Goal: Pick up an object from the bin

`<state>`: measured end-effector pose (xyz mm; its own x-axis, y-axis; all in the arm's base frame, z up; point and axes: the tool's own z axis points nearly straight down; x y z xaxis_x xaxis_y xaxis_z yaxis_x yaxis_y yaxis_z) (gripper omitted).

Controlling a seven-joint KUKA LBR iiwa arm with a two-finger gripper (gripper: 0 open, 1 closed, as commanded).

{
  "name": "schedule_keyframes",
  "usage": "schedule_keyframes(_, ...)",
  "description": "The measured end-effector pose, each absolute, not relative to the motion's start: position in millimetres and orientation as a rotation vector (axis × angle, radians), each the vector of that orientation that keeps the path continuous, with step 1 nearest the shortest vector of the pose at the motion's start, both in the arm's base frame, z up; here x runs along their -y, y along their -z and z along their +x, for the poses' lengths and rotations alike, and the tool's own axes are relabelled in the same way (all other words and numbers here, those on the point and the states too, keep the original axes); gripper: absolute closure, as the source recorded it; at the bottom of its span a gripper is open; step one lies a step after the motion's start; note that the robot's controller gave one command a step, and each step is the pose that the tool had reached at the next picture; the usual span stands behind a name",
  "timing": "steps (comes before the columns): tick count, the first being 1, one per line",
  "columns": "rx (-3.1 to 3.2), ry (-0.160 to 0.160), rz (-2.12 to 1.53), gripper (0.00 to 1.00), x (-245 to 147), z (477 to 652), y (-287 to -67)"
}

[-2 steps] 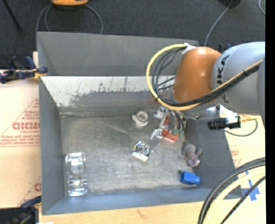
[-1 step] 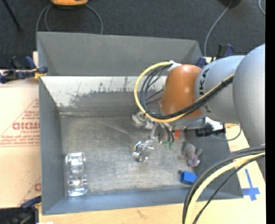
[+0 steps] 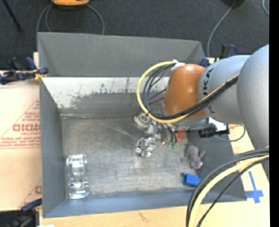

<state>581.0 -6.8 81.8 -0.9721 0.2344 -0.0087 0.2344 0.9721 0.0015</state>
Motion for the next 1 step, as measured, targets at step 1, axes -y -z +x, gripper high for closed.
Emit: schedule_keyframes(1,-3.102,-0.004,0.412,1.0,9.8,599.2,-224.1)
